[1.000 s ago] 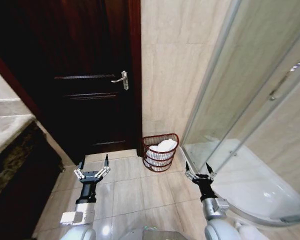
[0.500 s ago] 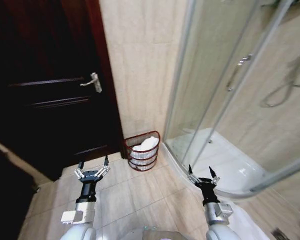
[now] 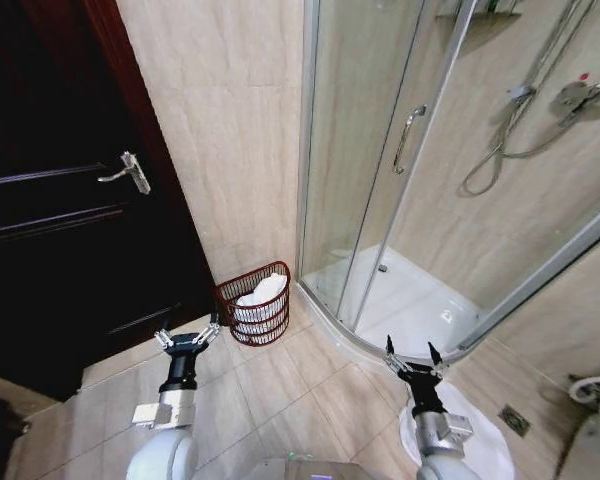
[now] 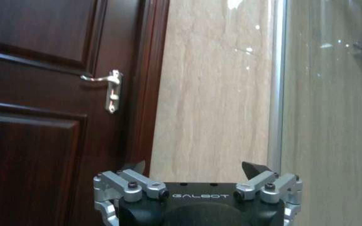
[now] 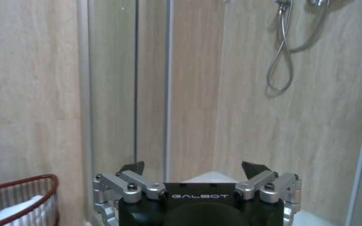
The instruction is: Discard the used towel into the hamper.
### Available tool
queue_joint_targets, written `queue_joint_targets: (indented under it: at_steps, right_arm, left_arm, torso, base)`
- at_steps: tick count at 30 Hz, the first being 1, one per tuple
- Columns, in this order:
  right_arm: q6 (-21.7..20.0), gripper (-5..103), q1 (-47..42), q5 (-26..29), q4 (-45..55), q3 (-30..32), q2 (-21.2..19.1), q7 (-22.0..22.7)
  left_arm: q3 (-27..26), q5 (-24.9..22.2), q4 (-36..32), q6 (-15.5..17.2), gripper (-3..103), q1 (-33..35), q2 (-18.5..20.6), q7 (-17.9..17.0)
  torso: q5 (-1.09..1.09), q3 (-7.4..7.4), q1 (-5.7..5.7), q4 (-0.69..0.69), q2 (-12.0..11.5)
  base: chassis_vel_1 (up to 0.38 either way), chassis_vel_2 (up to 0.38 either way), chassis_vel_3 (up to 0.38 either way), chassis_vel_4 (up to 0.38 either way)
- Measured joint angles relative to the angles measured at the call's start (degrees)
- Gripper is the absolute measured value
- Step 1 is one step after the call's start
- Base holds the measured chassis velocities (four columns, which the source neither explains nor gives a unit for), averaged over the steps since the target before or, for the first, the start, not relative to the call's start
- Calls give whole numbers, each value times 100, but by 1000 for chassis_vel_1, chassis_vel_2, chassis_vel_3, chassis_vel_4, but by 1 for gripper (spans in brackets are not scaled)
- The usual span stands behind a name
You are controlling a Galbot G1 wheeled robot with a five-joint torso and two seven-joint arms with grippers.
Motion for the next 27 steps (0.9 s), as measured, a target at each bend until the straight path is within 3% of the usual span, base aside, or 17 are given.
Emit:
queue_joint_targets:
  at_steps: [4, 10, 18, 27]
  right_arm:
    - [-40, 100, 115, -96, 52, 262, 80, -187]
    - [-107, 100, 160, -113, 206, 496, 240, -669]
    - [-48, 100, 178, -134, 272, 384, 367, -740]
    - [226, 100, -61, -230, 353, 225, 484, -514]
  left_arm:
    - [24, -78, 222, 53, 100, -123, 127, 60]
    - [-16, -647, 597, 310, 100, -271, 421, 123]
    - [-76, -508, 624, 350, 100, -279, 540, 116]
    - [-85, -235, 624, 342, 100, -352, 599, 79]
  torso:
    - [-1, 0, 0, -1, 0]
    - [-2, 0, 0, -3, 0]
    - [-1, -41, -44, -2, -86]
    - [-1, -220, -169, -2, -390]
  base:
    - [0, 0, 0, 0]
    - [0, 0, 0, 0]
    - [0, 0, 0, 0]
    - [0, 0, 0, 0]
